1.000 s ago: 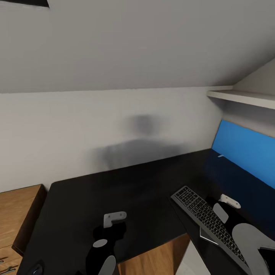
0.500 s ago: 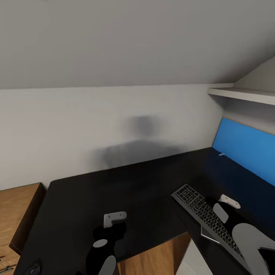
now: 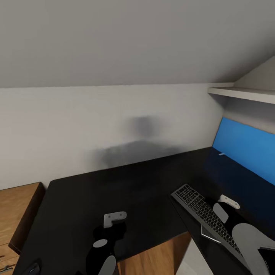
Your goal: In the bedroom, organize the workspace by keeping the computer under the desk, ensuring the monitor is on the desk, placing the keyboard on the desk next to the monitor, placing the mouse on the desk next to the keyboard, moving the folder from the swivel chair onto the desk next to the mouse, stacking the notebook on top of the folder with the pen on top of the notebook, and positioning the swivel chair next to the desk.
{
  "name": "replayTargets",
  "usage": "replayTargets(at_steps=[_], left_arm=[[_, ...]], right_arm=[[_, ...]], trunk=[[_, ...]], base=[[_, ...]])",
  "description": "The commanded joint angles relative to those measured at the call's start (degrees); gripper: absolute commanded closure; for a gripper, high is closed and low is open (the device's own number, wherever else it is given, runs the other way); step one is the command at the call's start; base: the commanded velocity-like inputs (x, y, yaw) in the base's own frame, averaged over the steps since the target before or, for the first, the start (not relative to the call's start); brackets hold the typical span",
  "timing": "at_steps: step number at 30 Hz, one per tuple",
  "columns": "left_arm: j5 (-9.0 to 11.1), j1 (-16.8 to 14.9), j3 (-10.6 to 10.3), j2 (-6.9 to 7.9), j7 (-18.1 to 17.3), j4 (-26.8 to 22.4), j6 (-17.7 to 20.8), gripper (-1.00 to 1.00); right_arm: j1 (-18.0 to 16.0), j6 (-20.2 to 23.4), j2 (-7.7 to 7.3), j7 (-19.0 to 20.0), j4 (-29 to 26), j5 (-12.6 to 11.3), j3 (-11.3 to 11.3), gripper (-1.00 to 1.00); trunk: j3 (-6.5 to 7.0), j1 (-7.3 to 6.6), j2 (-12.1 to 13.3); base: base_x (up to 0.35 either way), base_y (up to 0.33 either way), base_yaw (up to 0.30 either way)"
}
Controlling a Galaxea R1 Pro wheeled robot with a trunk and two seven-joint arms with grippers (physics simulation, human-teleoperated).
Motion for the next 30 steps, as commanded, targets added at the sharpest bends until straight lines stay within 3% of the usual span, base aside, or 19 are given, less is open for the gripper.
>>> replayTargets(at_steps=[1,10,30], left_arm=[[0.5,-0.1,-0.1,0.01,0.6,-0.1,0.1,-1.00],[0.5,-0.1,-0.1,0.09,0.6,-0.1,0.1,-1.00],[0.5,-0.1,0.0,0.30,0.3,0.6,0.1,-1.00]], right_arm=[[0.0,0.8,0.01,-0.3,-0.1,-0.5,0.0,-1.00],[0.0,5.9,0.02,-0.1,-0.3,-0.5,0.0,-1.00],[0.0,6.2,0.02,-0.1,-1.0,-0.4,0.1,-1.00]], trunk=[[-0.06,0.00,0.0],[-0.06,0.00,0.0],[-0.06,0.00,0.0]], base=[[0.000,0.000,0.000],[0.000,0.000,0.000],[-0.020,0.006,0.000]])
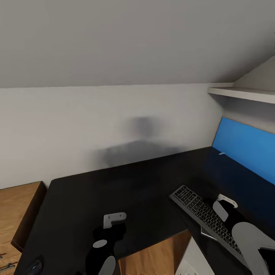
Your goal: In the bedroom, organize the workspace by keeping the computer under the desk, ensuring the monitor is on the desk, placing the keyboard on the desk next to the monitor, placing the mouse on the desk next to the keyboard, moving the folder from the swivel chair onto the desk next to the mouse, stacking the notebook on top of the folder with the pen on top of the notebook, and positioning the swivel chair next to the desk.
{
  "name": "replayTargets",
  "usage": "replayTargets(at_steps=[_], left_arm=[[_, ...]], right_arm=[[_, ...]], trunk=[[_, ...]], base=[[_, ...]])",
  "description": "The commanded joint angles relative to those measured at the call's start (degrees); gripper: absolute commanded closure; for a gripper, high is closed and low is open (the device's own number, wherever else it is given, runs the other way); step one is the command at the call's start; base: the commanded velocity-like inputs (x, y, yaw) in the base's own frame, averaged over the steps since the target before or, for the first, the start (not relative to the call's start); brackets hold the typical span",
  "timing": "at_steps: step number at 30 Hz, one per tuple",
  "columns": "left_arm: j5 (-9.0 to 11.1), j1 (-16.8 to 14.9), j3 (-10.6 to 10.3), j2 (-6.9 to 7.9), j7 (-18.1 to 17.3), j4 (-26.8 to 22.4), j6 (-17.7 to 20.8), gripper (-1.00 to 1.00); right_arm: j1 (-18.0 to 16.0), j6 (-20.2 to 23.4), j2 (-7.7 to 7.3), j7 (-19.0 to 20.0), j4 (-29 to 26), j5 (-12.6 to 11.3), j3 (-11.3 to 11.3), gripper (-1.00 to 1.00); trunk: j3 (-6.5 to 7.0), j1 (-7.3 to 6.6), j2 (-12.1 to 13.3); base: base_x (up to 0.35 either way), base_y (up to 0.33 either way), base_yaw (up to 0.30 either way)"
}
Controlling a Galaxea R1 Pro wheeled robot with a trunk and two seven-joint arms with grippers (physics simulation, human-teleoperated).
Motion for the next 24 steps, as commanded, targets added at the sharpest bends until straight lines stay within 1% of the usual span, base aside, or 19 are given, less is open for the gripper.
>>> replayTargets(at_steps=[1,5,9,15,20,24], left_arm=[[0.5,-0.1,-0.1,0.02,0.5,0.0,0.1,-1.00],[0.5,-0.1,-0.1,0.01,0.5,0.0,0.1,-1.00],[0.5,-0.1,-0.1,0.00,0.5,0.0,0.1,-1.00],[0.5,-0.1,-0.1,0.01,0.5,0.0,0.1,-1.00],[0.5,-0.1,-0.1,0.01,0.5,0.0,0.1,-1.00],[0.5,-0.1,-0.1,0.04,0.6,0.0,0.1,-1.00]], right_arm=[[0.0,0.2,0.01,-0.4,0.9,-0.9,-0.2,-1.00],[0.0,0.0,0.01,-0.3,0.9,-0.9,-0.1,-1.00],[0.0,0.0,0.08,-0.1,-0.8,-0.9,0.0,-1.00],[0.0,-0.2,0.65,0.1,-2.3,-0.9,0.1,-1.00],[0.0,-0.3,0.72,2.9,-2.5,-0.8,0.2,-1.00],[0.0,-0.3,0.72,3.7,-2.5,-0.8,0.2,-1.00]], trunk=[[-0.07,-0.01,0.0],[-0.07,-0.01,0.0],[-0.07,-0.01,0.0],[-0.07,-0.01,0.0],[-0.07,-0.01,0.0],[-0.07,-0.01,0.0]], base=[[-0.230,0.098,0.000],[-0.125,0.051,0.000],[-0.020,0.008,0.000],[-0.002,0.001,0.000],[0.000,0.000,0.000],[0.000,0.000,0.039]])
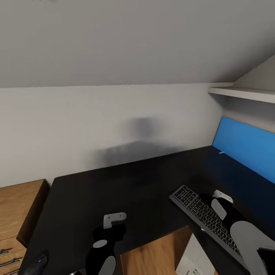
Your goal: In the bedroom, organize the workspace by keeping the computer under the desk, ensuring the monitor is on the desk, placing the keyboard on the desk next to the monitor, placing the mouse on the desk next to the keyboard, moving the folder from the swivel chair onto the desk next to the mouse, stacking the notebook on top of the folder with the pen on top of the notebook, and positioning the swivel chair next to the desk.
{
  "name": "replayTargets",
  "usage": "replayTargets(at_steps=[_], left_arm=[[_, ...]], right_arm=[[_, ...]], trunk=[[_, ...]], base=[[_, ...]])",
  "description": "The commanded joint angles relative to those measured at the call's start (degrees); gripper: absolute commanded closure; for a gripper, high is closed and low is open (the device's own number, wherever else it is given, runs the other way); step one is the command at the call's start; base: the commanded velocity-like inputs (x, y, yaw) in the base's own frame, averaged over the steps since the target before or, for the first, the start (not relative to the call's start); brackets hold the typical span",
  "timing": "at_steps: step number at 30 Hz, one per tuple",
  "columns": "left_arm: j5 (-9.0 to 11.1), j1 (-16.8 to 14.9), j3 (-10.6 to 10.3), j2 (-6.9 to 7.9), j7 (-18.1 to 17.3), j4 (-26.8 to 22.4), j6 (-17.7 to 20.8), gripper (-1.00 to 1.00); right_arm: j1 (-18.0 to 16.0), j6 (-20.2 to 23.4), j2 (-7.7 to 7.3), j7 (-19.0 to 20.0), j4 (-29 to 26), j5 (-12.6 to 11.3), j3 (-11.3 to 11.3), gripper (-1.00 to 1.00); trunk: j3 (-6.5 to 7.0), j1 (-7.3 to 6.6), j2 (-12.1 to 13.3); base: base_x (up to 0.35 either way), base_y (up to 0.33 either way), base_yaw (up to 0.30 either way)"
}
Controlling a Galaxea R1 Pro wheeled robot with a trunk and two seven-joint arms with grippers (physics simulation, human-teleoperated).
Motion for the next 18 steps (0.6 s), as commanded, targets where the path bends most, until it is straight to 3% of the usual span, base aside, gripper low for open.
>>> replayTargets(at_steps=[1,18], left_arm=[[0.5,-0.1,-0.1,0.00,0.6,-0.1,0.1,-1.00],[0.4,-0.1,-0.1,-0.02,0.6,-0.1,0.1,-1.00]], right_arm=[[0.0,0.3,0.00,-0.3,-0.1,-0.6,0.0,-1.00],[0.0,0.4,-0.01,0.4,-0.1,-0.6,-0.1,-1.00]], trunk=[[-0.06,0.00,0.0],[-0.37,0.00,0.0]], base=[[0.000,0.000,0.080],[0.000,0.000,0.111]])
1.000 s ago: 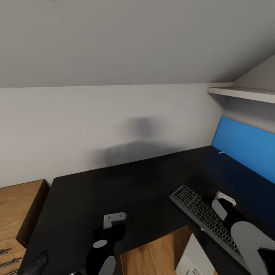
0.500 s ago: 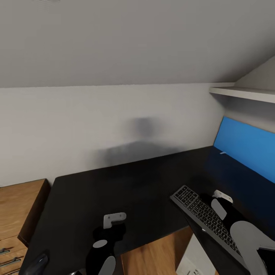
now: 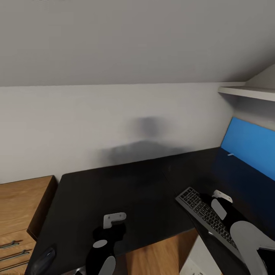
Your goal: In the bedroom, organize the workspace by keeping the computer under the desk, ensuring the monitor is on the desk, placing the keyboard on the desk next to the monitor, placing the mouse on the desk next to the keyboard, moving the folder from the swivel chair onto the desk next to the mouse, stacking the notebook on top of the folder with the pen on top of the notebook, and positioning the swivel chair next to the desk.
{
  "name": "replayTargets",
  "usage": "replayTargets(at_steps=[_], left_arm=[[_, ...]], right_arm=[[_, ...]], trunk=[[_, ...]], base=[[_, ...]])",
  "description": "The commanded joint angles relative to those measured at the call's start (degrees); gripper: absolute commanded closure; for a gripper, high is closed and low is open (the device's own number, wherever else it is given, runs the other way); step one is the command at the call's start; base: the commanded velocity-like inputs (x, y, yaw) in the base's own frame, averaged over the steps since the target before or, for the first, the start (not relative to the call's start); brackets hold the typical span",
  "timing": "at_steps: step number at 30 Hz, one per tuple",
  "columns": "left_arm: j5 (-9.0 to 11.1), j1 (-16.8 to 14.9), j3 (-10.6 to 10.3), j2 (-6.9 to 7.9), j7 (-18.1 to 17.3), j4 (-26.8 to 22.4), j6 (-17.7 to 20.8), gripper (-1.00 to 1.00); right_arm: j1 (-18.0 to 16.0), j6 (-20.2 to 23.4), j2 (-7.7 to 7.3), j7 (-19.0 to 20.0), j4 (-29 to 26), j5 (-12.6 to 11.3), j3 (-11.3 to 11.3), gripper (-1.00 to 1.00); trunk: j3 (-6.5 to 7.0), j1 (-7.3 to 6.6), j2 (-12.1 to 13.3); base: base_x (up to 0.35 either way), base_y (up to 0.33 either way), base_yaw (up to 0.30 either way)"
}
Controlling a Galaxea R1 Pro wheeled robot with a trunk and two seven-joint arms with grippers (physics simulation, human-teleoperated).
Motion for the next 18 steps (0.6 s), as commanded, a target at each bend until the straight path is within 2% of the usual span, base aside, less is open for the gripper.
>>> replayTargets(at_steps=[1,8,18], left_arm=[[0.5,-0.1,-0.1,0.01,0.6,-0.1,0.1,-1.00],[0.5,-0.1,-0.2,0.00,0.6,-0.1,0.1,-1.00],[0.5,-0.1,-0.2,-0.02,0.6,-0.1,0.1,-1.00]], right_arm=[[0.0,0.3,0.00,-0.3,-0.1,-0.6,0.0,-1.00],[0.0,0.4,0.00,-0.2,-0.2,-0.6,0.0,-1.00],[0.0,0.5,0.00,-0.2,-0.1,-0.6,0.1,-1.00]], trunk=[[-0.13,0.00,0.0],[-0.59,0.00,0.0],[-0.75,0.00,0.0]], base=[[0.000,0.000,0.111],[0.000,0.000,0.111],[0.000,0.000,0.048]])
